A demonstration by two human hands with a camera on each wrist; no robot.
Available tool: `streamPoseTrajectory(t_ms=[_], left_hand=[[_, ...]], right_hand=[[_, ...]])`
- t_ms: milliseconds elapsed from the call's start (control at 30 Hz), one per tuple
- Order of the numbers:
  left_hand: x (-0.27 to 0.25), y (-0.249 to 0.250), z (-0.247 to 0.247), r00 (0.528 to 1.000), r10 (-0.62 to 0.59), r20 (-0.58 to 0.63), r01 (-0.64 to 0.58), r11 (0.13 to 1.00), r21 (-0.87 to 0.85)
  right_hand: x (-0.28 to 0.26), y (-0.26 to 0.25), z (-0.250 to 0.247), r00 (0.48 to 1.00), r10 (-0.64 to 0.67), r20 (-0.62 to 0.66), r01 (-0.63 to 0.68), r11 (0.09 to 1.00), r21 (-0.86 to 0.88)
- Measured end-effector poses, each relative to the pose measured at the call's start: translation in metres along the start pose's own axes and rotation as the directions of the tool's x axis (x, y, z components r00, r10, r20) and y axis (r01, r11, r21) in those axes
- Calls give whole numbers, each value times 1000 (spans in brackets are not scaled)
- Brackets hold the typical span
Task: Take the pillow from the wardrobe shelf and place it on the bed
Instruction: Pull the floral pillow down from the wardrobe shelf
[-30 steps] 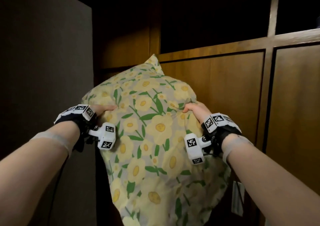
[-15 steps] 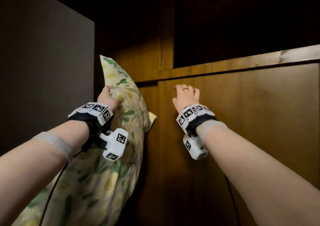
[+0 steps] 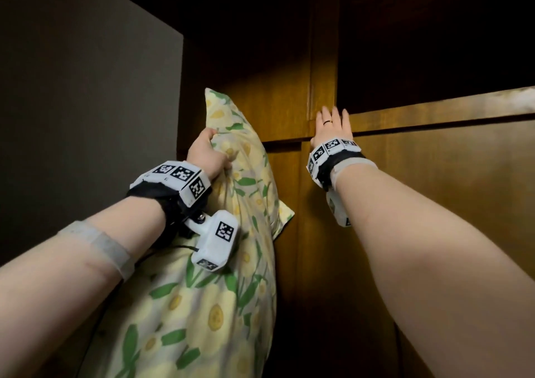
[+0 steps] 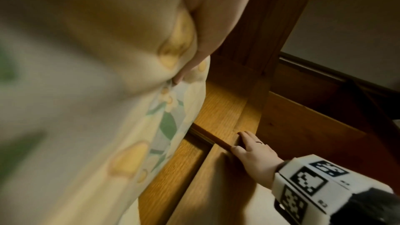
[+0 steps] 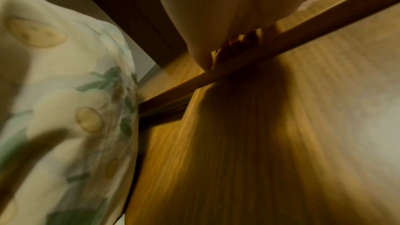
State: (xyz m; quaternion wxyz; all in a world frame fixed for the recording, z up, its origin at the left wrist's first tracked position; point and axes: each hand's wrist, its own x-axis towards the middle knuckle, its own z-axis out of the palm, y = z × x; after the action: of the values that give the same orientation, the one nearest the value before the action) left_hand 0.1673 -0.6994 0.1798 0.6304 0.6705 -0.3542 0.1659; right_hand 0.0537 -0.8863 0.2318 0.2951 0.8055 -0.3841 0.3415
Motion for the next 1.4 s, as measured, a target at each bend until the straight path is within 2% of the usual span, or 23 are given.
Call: streamPoseTrajectory(t_ms=[200, 433, 567, 866, 966, 1033, 1233, 1400], left_hand=[[4, 3, 3, 1000, 18, 6, -18, 1000, 7], [-3, -1, 4, 999, 42, -1, -42, 999, -2], [-12, -1, 6, 998, 58, -18, -58, 998, 10], [-47, 17, 18, 994, 102, -41, -101, 995, 25], [-60, 33, 30, 993, 105, -50, -106, 994, -25], [-68, 48, 41, 993, 104, -58, -106, 994, -34], [-96, 102, 86, 995, 85, -56, -90, 990, -110], [-117, 134, 117, 996, 70, -56, -80, 977, -195]], right_hand=[[19, -13, 1, 1000, 23, -4, -23, 999, 28], [17, -9, -5, 998, 53, 16, -51, 995, -83], [9, -3, -14, 991, 121, 51, -115, 988, -108], [-35, 52, -37, 954, 290, 79, -274, 947, -167], [-46, 84, -40, 948, 311, 69, -304, 948, -94], [-54, 105, -39, 952, 301, 55, -298, 953, -62], [-73, 160, -42, 988, 127, 88, -119, 989, -91], [-78, 197, -50, 988, 111, 106, -105, 992, -68]])
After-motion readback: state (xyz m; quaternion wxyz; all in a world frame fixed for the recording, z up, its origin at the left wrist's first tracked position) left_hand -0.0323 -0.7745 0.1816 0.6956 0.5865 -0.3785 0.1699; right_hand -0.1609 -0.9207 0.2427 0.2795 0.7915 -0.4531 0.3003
